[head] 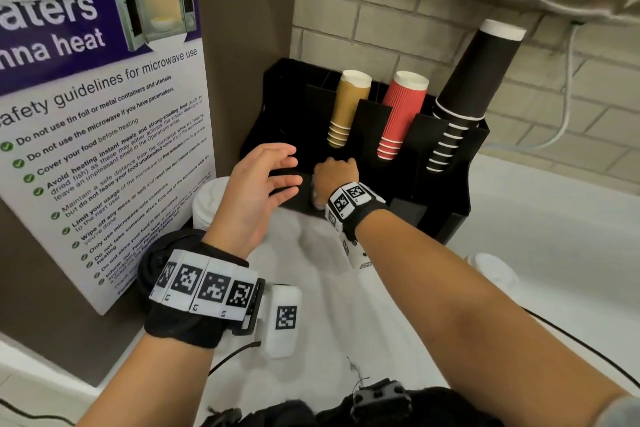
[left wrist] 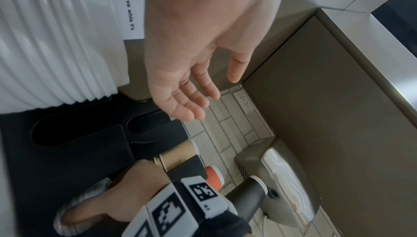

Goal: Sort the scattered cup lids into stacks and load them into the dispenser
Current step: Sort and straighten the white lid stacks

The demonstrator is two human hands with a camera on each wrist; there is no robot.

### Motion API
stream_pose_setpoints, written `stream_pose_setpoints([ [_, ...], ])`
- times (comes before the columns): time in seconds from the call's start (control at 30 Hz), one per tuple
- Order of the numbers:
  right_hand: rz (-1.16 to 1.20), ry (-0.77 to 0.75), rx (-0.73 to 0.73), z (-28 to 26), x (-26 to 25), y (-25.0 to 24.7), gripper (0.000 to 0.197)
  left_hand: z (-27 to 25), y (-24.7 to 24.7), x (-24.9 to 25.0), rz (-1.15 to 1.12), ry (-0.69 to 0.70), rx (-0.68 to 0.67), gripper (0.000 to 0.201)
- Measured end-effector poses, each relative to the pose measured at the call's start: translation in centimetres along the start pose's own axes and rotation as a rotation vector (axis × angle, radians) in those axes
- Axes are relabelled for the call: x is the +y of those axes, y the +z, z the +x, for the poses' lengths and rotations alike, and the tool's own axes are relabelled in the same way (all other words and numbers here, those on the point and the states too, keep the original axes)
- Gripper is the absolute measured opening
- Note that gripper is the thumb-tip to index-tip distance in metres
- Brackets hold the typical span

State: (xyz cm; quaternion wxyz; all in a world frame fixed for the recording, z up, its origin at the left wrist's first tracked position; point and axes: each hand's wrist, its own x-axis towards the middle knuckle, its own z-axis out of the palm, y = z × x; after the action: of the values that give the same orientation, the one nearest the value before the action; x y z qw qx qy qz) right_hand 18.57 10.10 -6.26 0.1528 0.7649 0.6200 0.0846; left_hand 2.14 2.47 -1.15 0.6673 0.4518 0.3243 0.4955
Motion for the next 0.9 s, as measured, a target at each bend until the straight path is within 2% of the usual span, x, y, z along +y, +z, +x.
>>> stream_pose_setpoints([
  [0.13, 0.020, -0.015, -0.125, -1.2, 0.4, -1.1, 0.052, -0.1, 0.1, -0.1, 0.006, 0.003, -0.008, 0.020],
  [0.17, 0.097, -0.020, -0.083, -1.9, 0.8, -1.5, 0.052, -0.1, 0.1, -0.1, 0.009, 0.004, -0.014, 0.020],
  [0.27, 0.467, 0.018, 0.181, -5.4, 3.3, -3.0, 0.060, -0.3, 0.3, -0.5, 0.029, -0.005, -0.036, 0.020],
  [0.37, 0.774, 0.151, 0.232, -9.5, 7.6, -3.7, 0.070, -0.6, 0.7, -1.1, 0.040, -0.030, -0.055, 0.019],
  [0.47, 0.898, 0.371, 0.194, -14.4, 12.4, -2.3, 0.065, -1.0, 1.3, -1.8, 0.044, -0.065, -0.087, 0.019],
  [0.6, 0.777, 0.642, -0.042, -19.9, 16.3, 0.9, 0.079, -1.6, 2.4, -2.7, 0.058, -0.092, -0.133, 0.018],
  [0.73, 0.848, 0.697, -0.122, -22.0, 17.0, 3.7, 0.091, -2.2, 3.7, -3.5, 0.064, -0.117, -0.187, 0.017],
  [0.9, 0.912, 0.709, -0.113, -22.2, 16.7, 6.2, 0.084, -2.6, 4.5, -4.0, 0.070, -0.141, -0.222, 0.017],
])
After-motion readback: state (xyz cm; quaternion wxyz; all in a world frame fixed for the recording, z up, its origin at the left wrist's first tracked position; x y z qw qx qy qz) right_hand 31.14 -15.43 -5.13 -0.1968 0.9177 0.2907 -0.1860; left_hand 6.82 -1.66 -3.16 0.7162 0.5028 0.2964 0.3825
